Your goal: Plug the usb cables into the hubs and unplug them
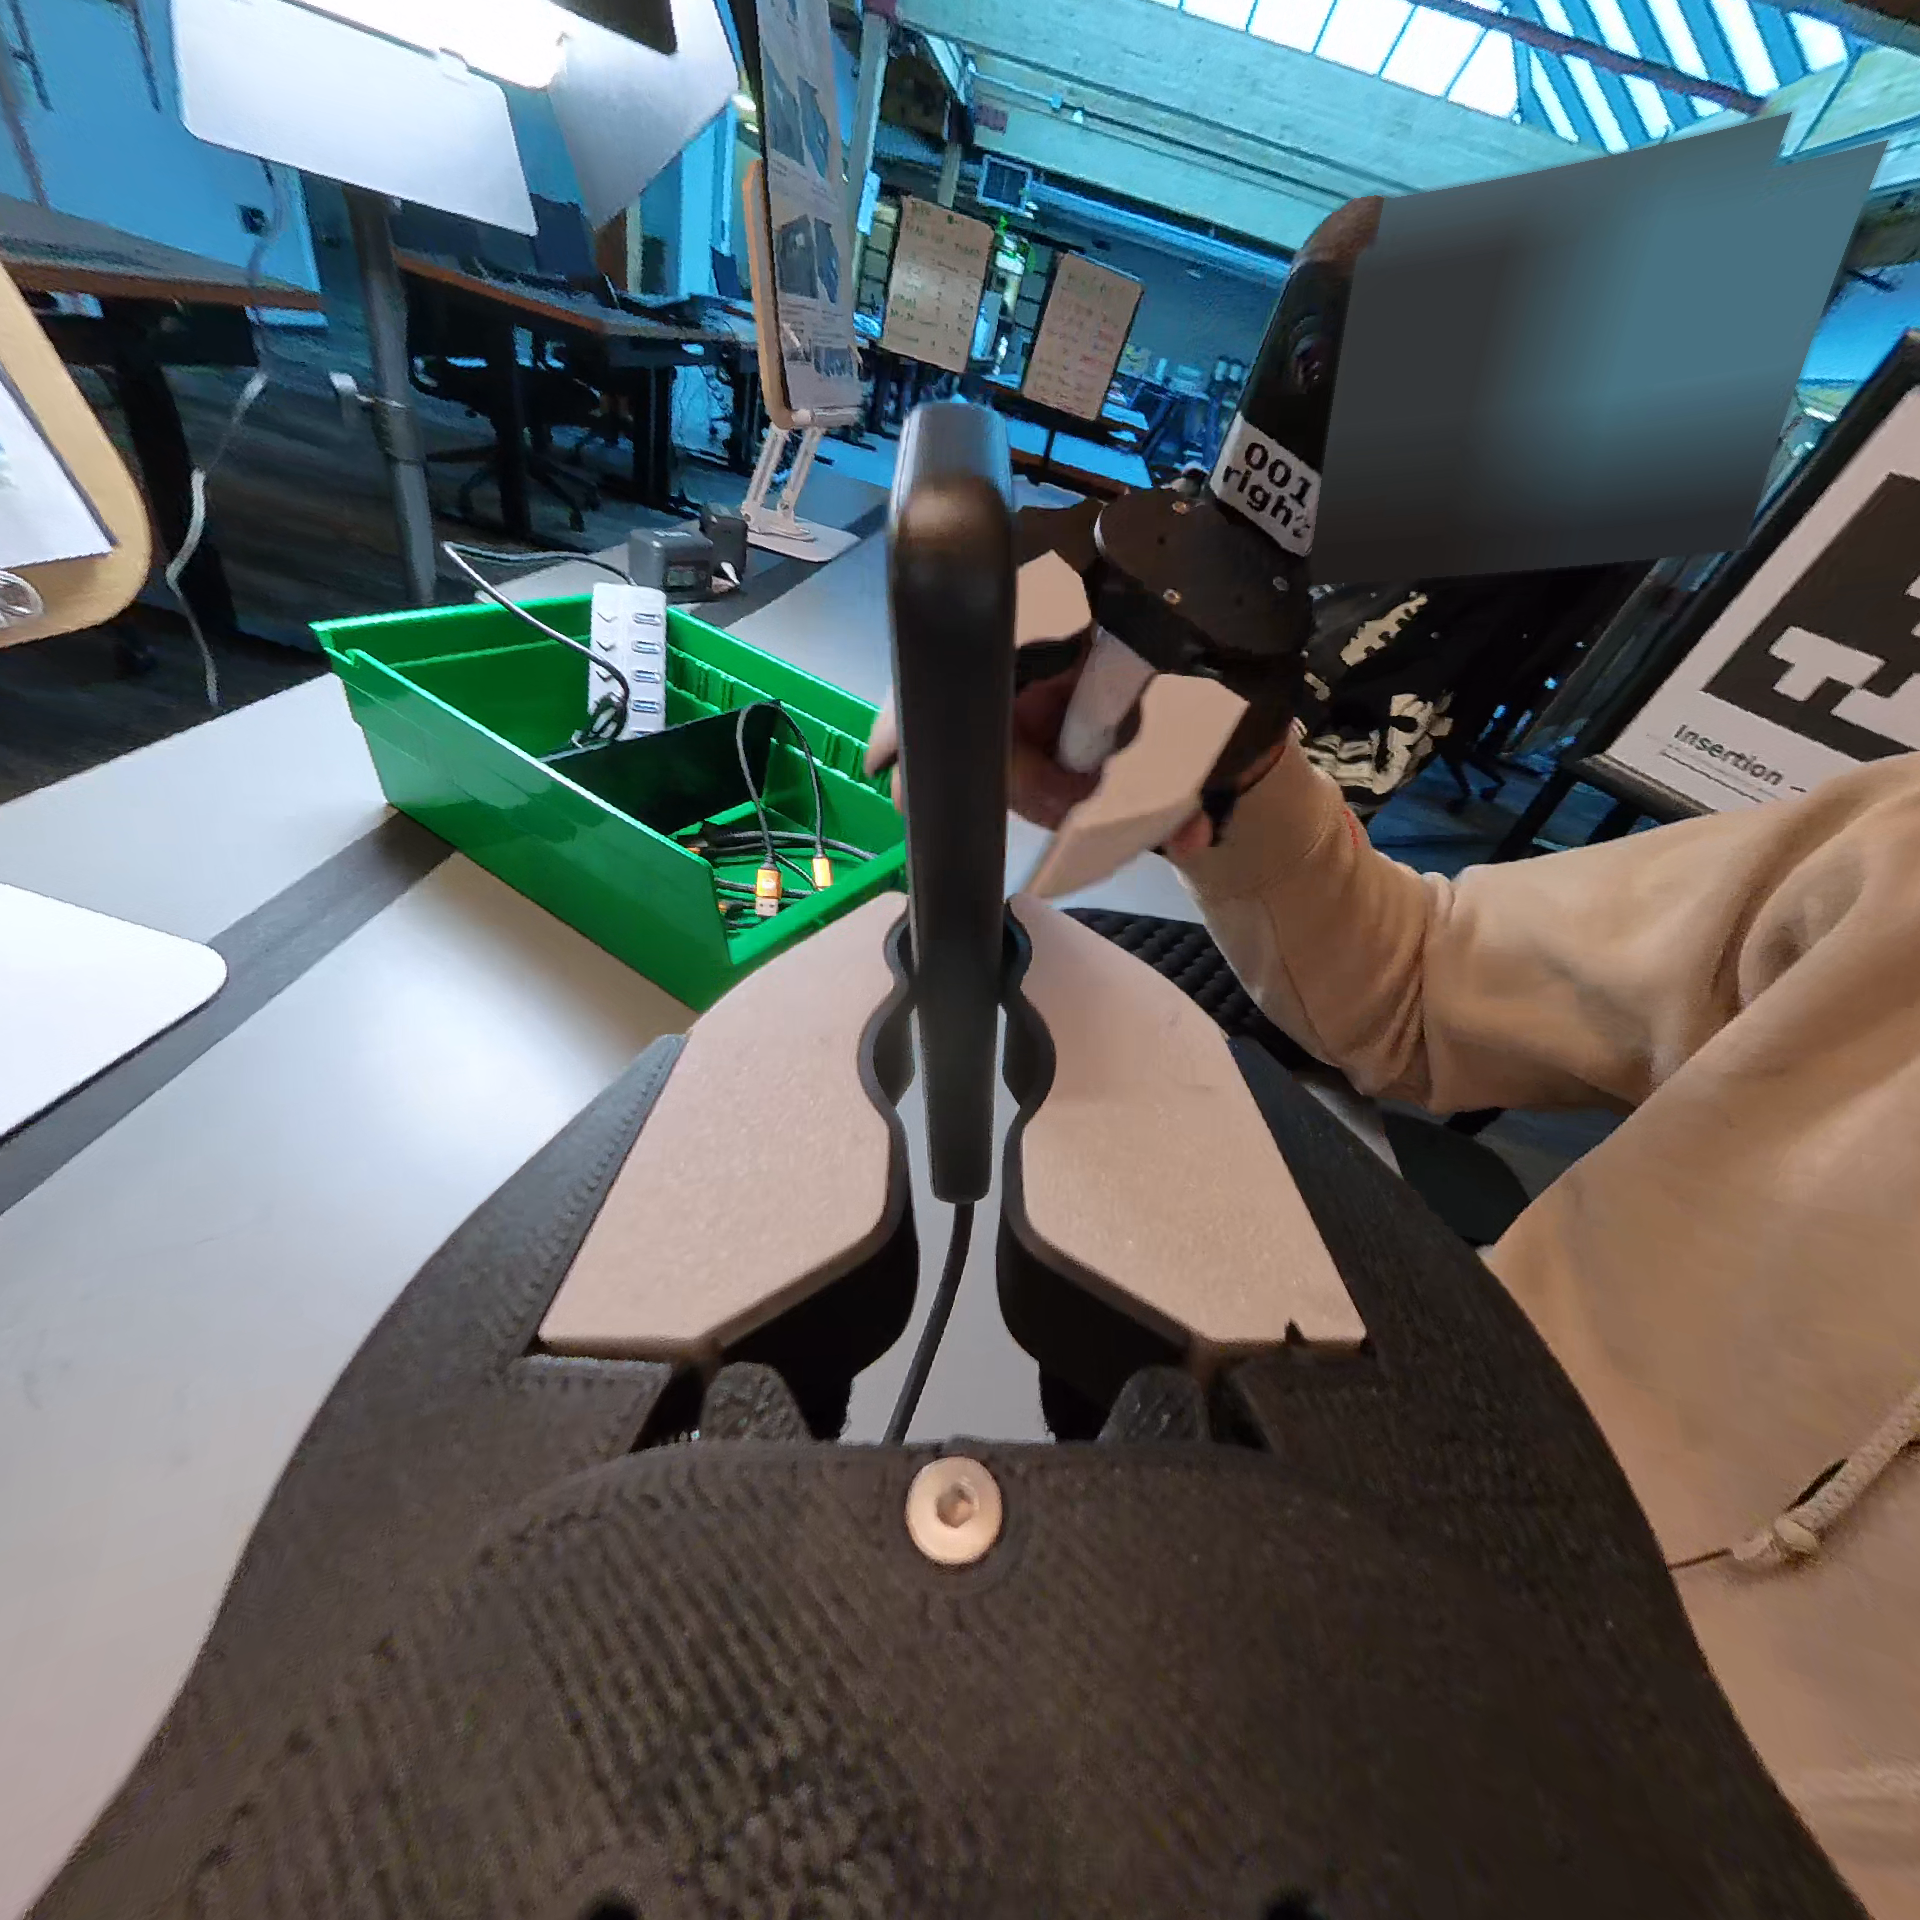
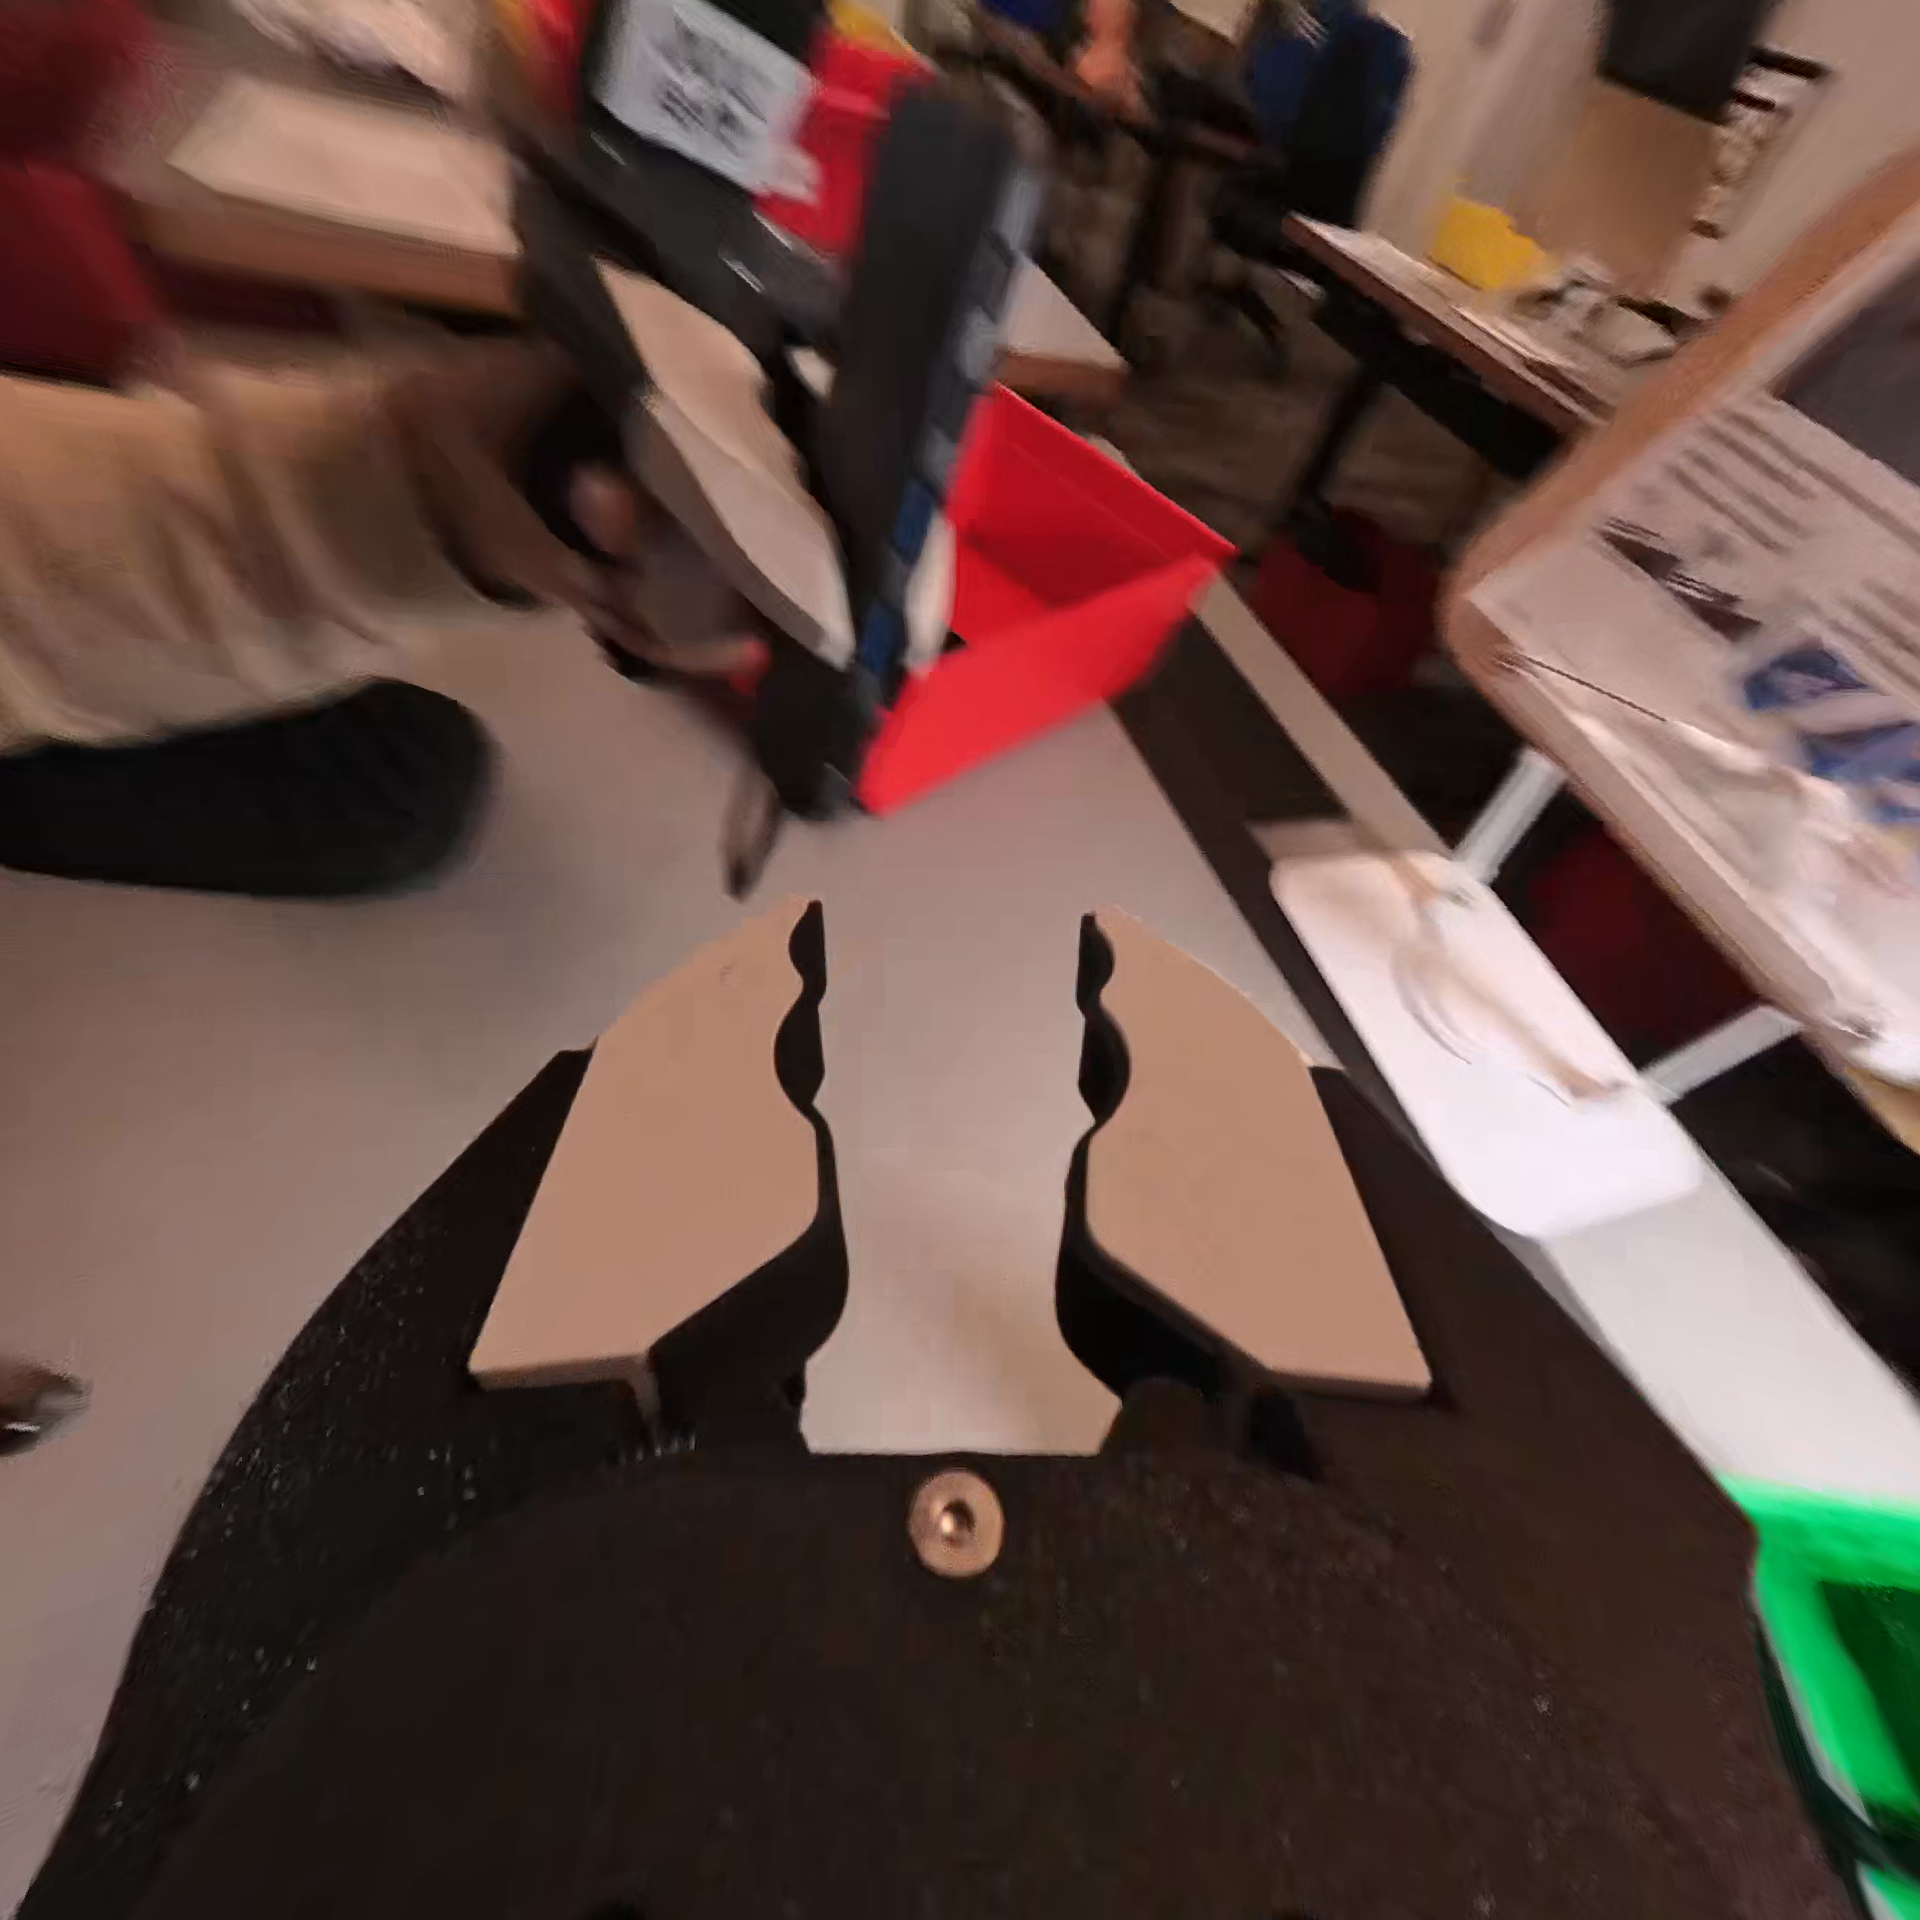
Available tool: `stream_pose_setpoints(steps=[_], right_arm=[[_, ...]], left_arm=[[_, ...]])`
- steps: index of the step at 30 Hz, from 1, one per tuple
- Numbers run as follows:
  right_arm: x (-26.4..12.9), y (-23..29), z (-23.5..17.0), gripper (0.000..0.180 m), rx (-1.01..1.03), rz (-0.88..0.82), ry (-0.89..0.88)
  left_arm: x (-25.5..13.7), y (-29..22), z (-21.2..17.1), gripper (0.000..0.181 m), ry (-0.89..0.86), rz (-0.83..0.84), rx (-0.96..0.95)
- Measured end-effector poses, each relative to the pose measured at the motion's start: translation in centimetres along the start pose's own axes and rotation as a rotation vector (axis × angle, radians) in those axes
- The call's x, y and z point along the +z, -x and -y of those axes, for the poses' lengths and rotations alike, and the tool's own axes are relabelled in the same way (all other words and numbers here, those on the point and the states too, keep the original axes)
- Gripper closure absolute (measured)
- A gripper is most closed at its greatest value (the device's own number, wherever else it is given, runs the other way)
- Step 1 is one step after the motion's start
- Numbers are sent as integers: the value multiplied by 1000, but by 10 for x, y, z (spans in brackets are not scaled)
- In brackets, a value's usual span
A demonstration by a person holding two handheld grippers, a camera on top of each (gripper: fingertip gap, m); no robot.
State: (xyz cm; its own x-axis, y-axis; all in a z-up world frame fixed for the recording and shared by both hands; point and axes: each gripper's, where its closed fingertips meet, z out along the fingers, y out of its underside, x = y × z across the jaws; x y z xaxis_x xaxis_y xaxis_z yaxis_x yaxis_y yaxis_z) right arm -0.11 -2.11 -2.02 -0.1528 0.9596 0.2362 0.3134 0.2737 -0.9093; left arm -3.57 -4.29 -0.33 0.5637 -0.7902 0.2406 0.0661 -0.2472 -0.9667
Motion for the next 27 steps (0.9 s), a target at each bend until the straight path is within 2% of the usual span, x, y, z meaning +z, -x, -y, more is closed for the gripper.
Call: stream_pose_setpoints(steps=[3,9,11,14,15,17,18,22,27], right_arm=[[12,28,18,135,59,143,-118],[14,40,24,138,101,214,-157],[18,39,18,157,79,196,-122],[12,43,18,167,67,232,-100],[6,39,22,168,54,207,-108],[-15,25,31,168,20,149,-122],[-29,14,37,168,15,101,-138],[-81,-45,39,168,-28,-176,-90],[-125,-119,17,167,-41,-421,74]], left_arm=[[9,-5,-13,168,64,-24,23],[29,-22,-42,168,191,-90,82],[34,-28,-50,168,223,-113,104],[37,-32,-49,166,201,-120,133],[36,-33,-40,159,156,-117,128],[26,-31,-18,134,57,-86,125],[19,-30,-7,131,12,-68,142],[-12,-23,29,132,-140,22,180],[-28,-13,22,132,-172,96,127]])
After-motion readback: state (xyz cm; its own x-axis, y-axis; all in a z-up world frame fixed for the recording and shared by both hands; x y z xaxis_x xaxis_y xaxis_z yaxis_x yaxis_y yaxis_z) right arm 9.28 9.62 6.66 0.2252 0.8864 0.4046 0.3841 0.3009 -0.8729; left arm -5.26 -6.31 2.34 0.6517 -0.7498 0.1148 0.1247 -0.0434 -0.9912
